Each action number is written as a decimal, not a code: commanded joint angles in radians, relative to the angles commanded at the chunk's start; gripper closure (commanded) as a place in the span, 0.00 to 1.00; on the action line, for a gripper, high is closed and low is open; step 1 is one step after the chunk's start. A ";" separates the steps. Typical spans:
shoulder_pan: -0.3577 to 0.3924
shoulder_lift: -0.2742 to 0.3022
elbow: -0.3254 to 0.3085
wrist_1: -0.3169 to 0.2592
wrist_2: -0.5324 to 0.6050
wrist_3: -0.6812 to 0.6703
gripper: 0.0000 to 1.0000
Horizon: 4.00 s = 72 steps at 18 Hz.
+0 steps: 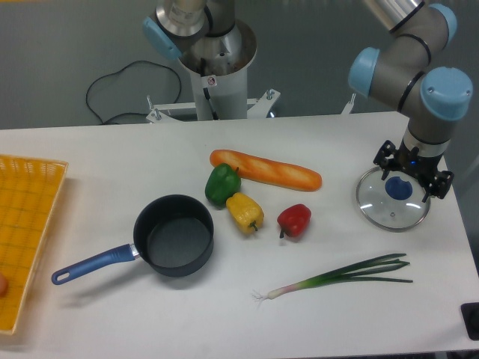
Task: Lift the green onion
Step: 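Lift the gripper off the glass lid and move toward the green onion, then lower the open gripper over the leafy end of the green onion, then close the gripper on the green onion leaves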
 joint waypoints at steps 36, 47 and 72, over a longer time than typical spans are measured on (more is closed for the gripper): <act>-0.144 -0.086 0.032 0.087 -0.087 -0.115 0.00; -0.163 -0.147 0.066 0.087 -0.083 0.037 0.00; -0.146 -0.253 0.141 0.107 -0.081 0.104 0.19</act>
